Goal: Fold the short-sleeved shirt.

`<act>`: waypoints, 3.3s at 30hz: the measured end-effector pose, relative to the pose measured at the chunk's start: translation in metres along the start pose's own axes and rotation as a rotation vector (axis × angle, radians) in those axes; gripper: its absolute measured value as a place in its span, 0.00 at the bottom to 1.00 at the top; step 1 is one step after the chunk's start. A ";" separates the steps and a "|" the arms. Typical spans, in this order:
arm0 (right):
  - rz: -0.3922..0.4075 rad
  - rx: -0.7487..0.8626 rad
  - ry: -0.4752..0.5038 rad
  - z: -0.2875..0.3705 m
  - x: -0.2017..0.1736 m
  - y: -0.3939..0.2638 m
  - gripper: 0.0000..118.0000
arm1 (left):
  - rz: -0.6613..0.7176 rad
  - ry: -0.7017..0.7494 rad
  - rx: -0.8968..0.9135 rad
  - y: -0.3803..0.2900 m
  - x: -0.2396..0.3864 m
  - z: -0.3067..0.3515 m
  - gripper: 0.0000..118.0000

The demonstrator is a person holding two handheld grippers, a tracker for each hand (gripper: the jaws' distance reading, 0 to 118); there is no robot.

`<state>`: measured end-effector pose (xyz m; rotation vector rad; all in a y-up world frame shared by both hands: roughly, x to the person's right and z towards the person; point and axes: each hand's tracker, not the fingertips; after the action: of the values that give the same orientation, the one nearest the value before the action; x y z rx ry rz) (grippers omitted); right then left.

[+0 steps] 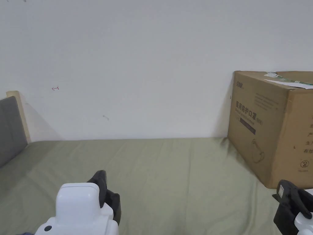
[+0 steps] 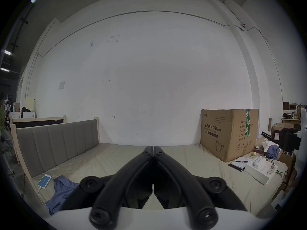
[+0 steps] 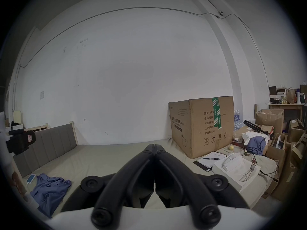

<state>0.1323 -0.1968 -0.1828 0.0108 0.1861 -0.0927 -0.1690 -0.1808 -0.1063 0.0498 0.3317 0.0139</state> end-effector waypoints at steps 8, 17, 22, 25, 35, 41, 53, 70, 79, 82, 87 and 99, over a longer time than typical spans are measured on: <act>0.027 -0.002 0.044 0.005 -0.016 -0.001 0.00 | -0.077 0.013 -0.020 -0.005 -0.020 0.000 0.00; 0.071 -0.075 0.318 -0.010 -0.111 -0.022 0.00 | -0.103 0.313 -0.091 -0.009 -0.136 0.047 0.00; 0.098 -0.090 0.530 -0.009 -0.170 -0.032 0.00 | -0.095 0.486 -0.155 -0.017 -0.188 0.070 0.00; 0.099 -0.107 0.568 -0.011 -0.185 -0.033 0.00 | -0.040 0.523 -0.191 -0.019 -0.210 0.069 0.00; 0.070 -0.302 0.552 -0.044 -0.169 -0.048 0.00 | 0.438 0.255 -0.907 -0.079 -0.336 -0.094 0.89; 0.037 -0.433 0.463 -0.071 -0.152 -0.075 0.00 | 0.623 0.332 -1.180 -0.190 -0.372 -0.164 0.97; 0.027 -0.569 0.467 -0.090 -0.150 -0.105 0.00 | 0.383 0.452 -1.353 -0.285 -0.351 -0.191 1.00; 0.019 -0.490 0.479 -0.060 -0.106 -0.063 0.00 | 0.230 0.249 -0.790 -0.019 -0.323 -0.139 0.00; -0.045 -0.388 0.393 -0.051 -0.060 -0.032 0.00 | 0.009 -0.169 -0.527 0.166 -0.162 -0.107 0.00; -0.070 -0.362 0.361 -0.050 -0.044 -0.023 0.00 | 0.028 -0.335 -0.425 0.189 -0.107 -0.110 0.00; -0.094 -0.323 0.294 -0.045 -0.015 -0.016 0.00 | 0.039 -0.539 -0.341 0.203 -0.014 -0.142 0.00; -0.129 -0.371 0.122 -0.047 0.053 -0.039 0.00 | 0.066 -0.630 -0.726 0.024 0.147 -0.260 0.00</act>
<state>0.1717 -0.2400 -0.2393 -0.3663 0.3236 -0.1853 -0.1150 -0.1411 -0.3986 -0.6440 -0.3181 0.1790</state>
